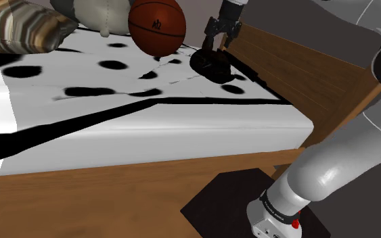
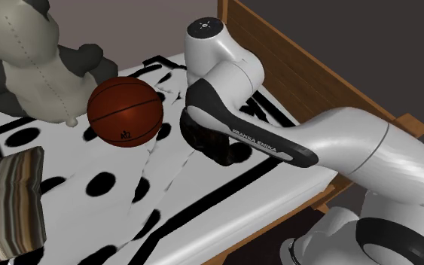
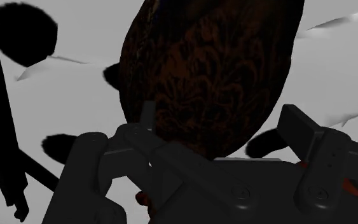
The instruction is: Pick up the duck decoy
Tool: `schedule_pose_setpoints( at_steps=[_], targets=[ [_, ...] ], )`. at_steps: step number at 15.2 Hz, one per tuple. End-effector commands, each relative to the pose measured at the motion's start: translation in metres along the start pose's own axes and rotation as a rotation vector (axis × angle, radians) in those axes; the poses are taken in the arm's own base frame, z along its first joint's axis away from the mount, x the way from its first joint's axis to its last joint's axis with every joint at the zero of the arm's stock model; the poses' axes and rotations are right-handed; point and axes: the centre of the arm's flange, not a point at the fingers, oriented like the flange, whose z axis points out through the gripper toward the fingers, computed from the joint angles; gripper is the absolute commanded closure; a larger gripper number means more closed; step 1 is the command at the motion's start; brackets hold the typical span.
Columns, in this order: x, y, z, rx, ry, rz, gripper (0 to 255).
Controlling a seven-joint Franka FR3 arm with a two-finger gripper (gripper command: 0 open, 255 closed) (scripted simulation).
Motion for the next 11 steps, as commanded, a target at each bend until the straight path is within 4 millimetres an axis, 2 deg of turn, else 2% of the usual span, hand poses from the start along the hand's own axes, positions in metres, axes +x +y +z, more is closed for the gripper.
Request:
schedule_pose_setpoints(
  at_steps=[1,6,11],
  targets=[
    [0.026,0.007,-0.001,-0.009,0.020,0.018,0],
    [0.081,0.018,-0.013,-0.029,0.068,0.060,0],
    [0.077,0.016,0.013,-0.029,0.068,0.060,0]
  ],
)
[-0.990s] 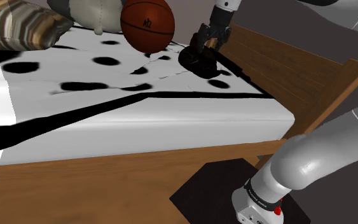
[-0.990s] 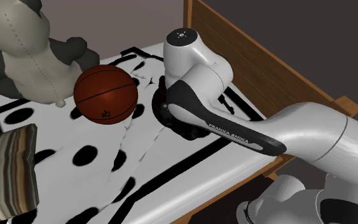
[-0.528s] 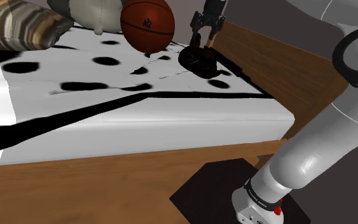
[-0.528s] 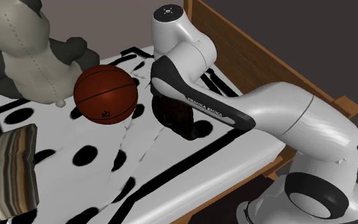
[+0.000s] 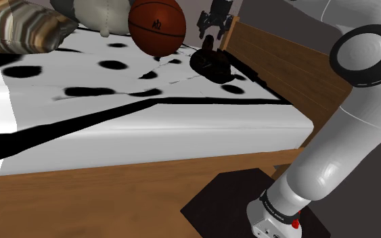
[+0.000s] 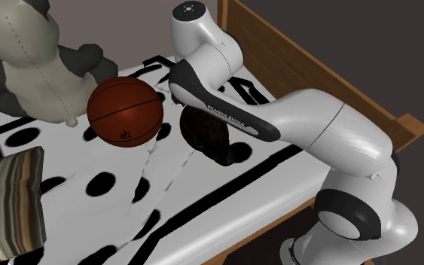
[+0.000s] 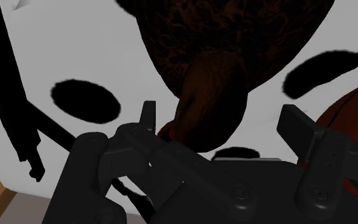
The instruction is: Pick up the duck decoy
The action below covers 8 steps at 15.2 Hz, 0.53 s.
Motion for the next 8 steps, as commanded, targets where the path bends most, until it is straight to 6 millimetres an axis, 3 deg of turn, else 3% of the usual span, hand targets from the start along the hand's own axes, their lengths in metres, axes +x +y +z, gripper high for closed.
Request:
schedule_pose_setpoints(
  at_steps=[1,5,6,8],
  targets=[
    [-0.0024,-0.0009,0.0100,0.000,0.001,0.000,0],
    [-0.0044,-0.0018,0.0181,0.000,0.001,0.000,0],
    [-0.0045,-0.0019,0.0181,0.000,0.001,0.000,255],
    [-0.0045,-0.0020,0.0180,0.000,0.001,0.000,255]
  ],
)
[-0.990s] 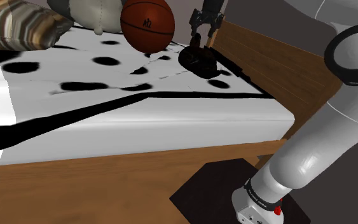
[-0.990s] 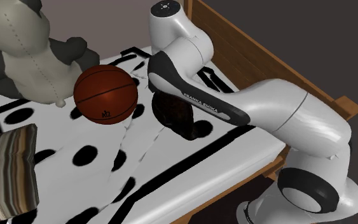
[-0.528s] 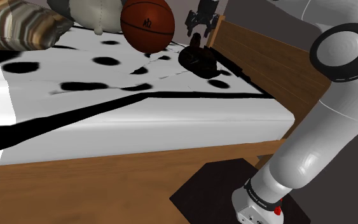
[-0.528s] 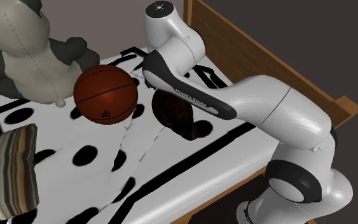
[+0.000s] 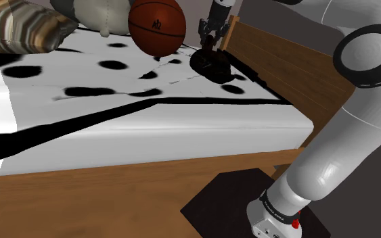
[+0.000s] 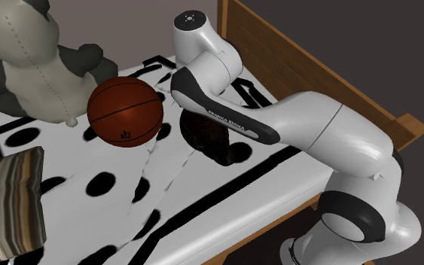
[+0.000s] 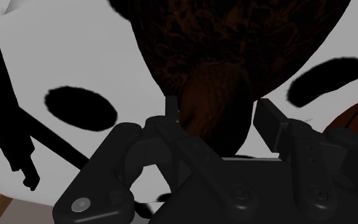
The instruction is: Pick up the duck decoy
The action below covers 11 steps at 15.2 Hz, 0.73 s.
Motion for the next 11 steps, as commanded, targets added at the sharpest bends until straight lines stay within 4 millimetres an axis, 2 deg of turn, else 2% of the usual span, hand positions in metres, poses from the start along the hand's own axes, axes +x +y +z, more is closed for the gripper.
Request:
schedule_pose_setpoints(
  at_steps=[1,7,11],
  targets=[
    [0.000,0.000,0.000,0.000,-0.001,0.000,255],
    [0.000,0.000,0.001,0.000,-0.001,-0.001,255],
    [0.005,0.002,-0.020,0.000,-0.001,-0.001,255]
  ],
)
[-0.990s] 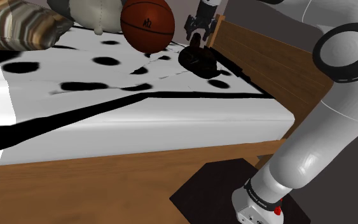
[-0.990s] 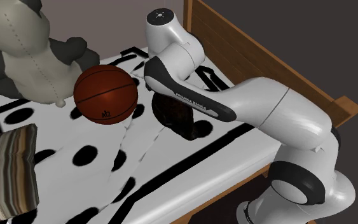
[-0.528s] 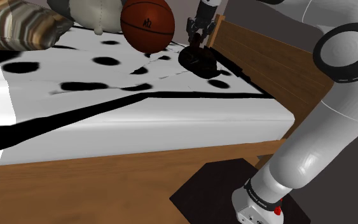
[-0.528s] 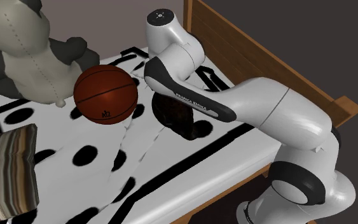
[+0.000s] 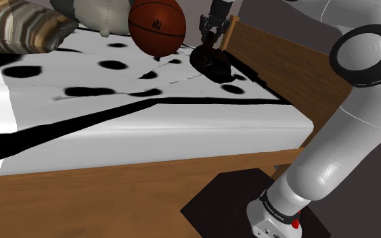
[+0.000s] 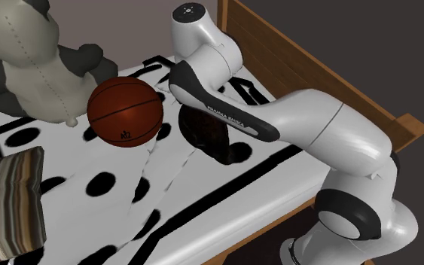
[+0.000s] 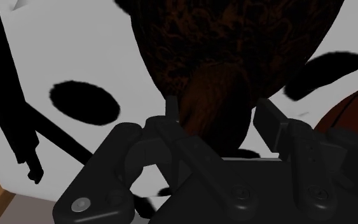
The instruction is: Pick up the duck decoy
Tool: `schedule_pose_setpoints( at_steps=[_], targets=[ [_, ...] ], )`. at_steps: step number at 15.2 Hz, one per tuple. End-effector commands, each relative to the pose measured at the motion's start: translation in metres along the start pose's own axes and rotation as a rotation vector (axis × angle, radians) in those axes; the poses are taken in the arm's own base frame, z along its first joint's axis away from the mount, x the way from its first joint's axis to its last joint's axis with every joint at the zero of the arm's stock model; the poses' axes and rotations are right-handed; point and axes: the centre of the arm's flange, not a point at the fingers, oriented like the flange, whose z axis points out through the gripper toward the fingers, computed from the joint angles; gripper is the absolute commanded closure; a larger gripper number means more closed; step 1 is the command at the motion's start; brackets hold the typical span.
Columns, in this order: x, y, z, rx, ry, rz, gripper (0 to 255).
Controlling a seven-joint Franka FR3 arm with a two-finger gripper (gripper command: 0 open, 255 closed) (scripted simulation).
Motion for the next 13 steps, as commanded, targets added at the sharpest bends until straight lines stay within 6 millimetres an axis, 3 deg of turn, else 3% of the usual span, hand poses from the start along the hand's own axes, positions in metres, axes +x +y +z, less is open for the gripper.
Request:
schedule_pose_setpoints(
  at_steps=[1,11,13],
  targets=[
    [0.002,0.001,-0.011,0.000,0.003,0.001,255],
    [0.014,0.007,-0.062,0.000,0.003,0.001,255],
    [0.014,0.007,-0.063,0.000,0.003,0.001,255]
  ],
)
